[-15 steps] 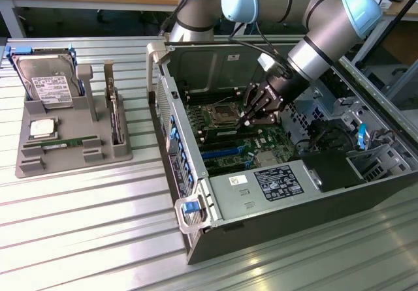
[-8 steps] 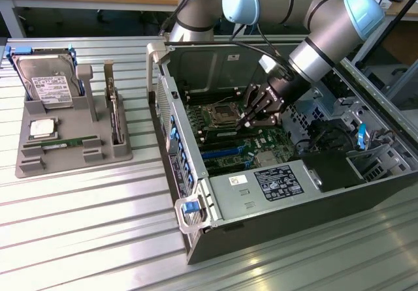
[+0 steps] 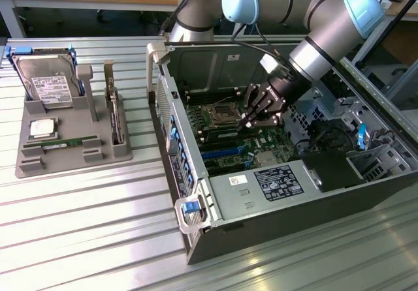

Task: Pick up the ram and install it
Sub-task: 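Insert the ram into the slot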

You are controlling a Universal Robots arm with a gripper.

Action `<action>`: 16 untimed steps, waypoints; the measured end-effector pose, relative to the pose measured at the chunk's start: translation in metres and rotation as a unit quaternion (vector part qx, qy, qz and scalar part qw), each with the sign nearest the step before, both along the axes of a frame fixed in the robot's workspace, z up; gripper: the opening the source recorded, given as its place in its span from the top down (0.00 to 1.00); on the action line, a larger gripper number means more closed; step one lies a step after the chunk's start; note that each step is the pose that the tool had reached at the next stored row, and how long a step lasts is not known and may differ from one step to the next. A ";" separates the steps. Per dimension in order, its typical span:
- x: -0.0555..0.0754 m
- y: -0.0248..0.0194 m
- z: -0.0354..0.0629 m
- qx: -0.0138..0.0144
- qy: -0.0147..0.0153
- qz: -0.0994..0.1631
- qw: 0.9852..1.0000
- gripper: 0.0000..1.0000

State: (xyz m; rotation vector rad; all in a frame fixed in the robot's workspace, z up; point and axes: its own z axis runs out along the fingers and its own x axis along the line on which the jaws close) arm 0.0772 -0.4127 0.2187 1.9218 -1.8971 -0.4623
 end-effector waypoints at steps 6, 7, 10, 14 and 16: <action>0.000 -0.0002 0.0063 0.029 0.000 0.000 1.000 0.88; 0.000 -0.0003 0.0065 0.030 0.000 0.000 1.000 0.88; 0.000 -0.0016 0.0062 0.030 0.000 0.000 1.000 0.88; 0.000 -0.0018 0.0038 0.030 0.001 0.000 1.000 0.88; 0.000 -0.0018 0.0025 0.030 0.001 0.000 1.000 0.88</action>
